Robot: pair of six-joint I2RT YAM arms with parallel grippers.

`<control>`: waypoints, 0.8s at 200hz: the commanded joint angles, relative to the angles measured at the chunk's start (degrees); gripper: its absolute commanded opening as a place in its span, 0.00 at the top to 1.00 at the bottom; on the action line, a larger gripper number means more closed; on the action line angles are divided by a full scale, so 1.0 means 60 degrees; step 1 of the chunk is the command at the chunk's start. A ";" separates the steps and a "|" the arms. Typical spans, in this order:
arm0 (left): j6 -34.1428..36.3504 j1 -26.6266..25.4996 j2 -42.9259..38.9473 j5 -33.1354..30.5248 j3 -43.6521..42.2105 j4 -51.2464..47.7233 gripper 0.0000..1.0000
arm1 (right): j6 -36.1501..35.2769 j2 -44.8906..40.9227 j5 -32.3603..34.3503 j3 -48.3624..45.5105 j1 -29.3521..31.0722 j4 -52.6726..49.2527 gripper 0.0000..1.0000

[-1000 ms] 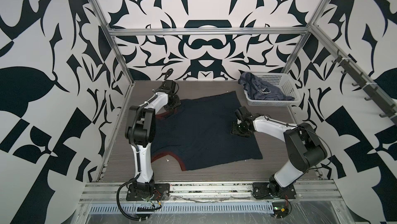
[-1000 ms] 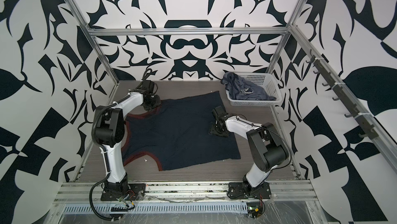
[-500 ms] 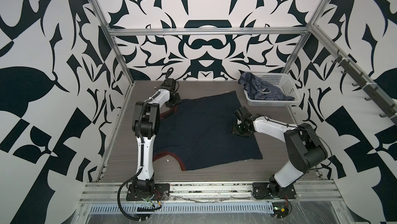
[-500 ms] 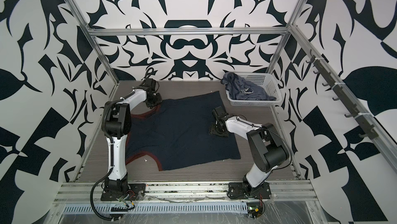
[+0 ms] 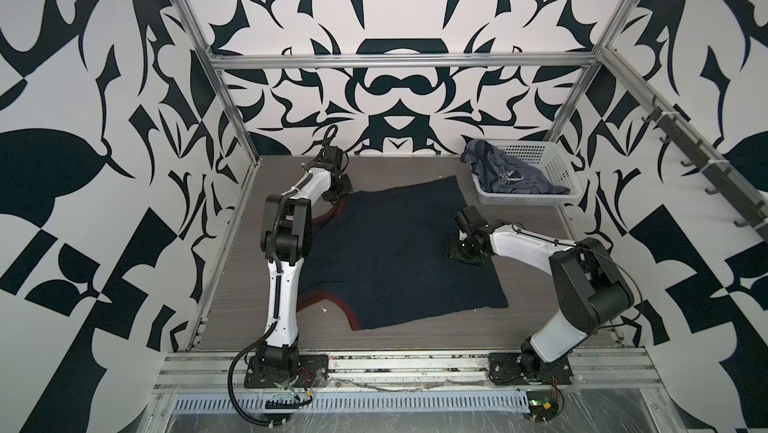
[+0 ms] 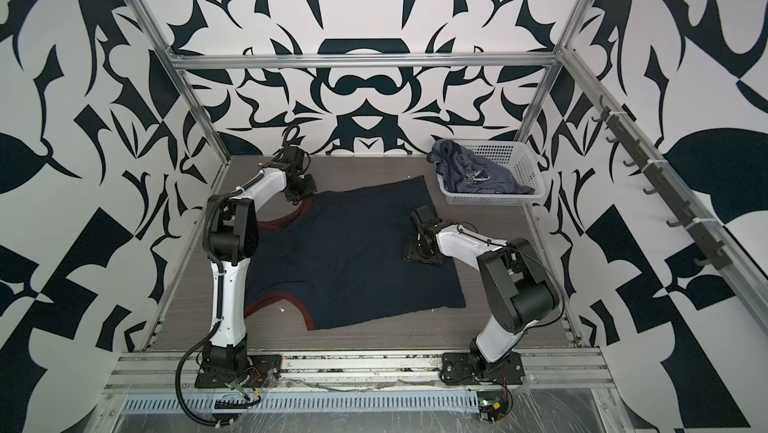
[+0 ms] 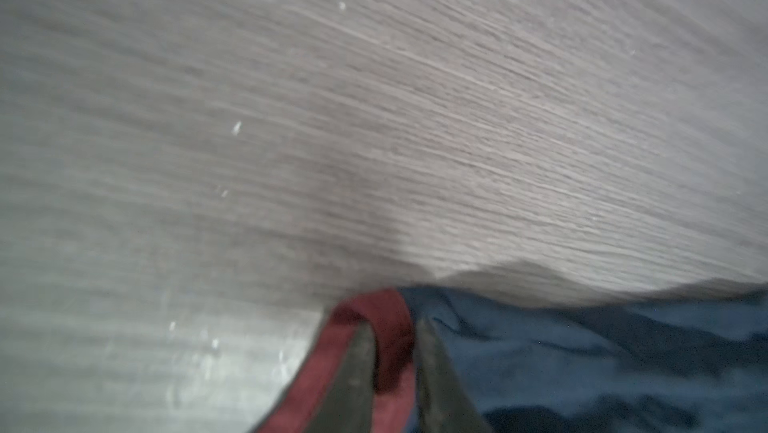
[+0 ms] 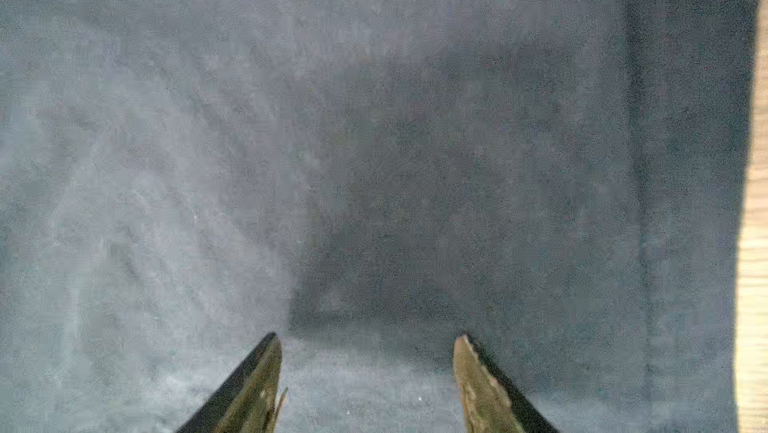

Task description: Fold and stack the tank tops

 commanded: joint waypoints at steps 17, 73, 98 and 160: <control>0.0234 -0.0030 0.0502 -0.0225 0.0757 -0.0623 0.91 | -0.0085 0.0247 0.0008 -0.0358 -0.0065 -0.0339 0.30; 0.1443 -0.0210 0.0499 -0.1171 0.1413 -0.0695 0.97 | -0.0094 0.0188 0.0022 -0.0401 -0.0065 -0.0353 0.30; 0.2082 -0.0402 0.0381 -0.1836 0.1405 -0.0569 0.97 | -0.0080 0.0231 0.0030 -0.0408 -0.0065 -0.0343 0.30; 0.2079 -0.0410 0.1323 -0.1070 0.3217 -0.2096 0.63 | -0.0086 0.0246 0.0085 -0.0189 -0.0062 -0.0524 0.30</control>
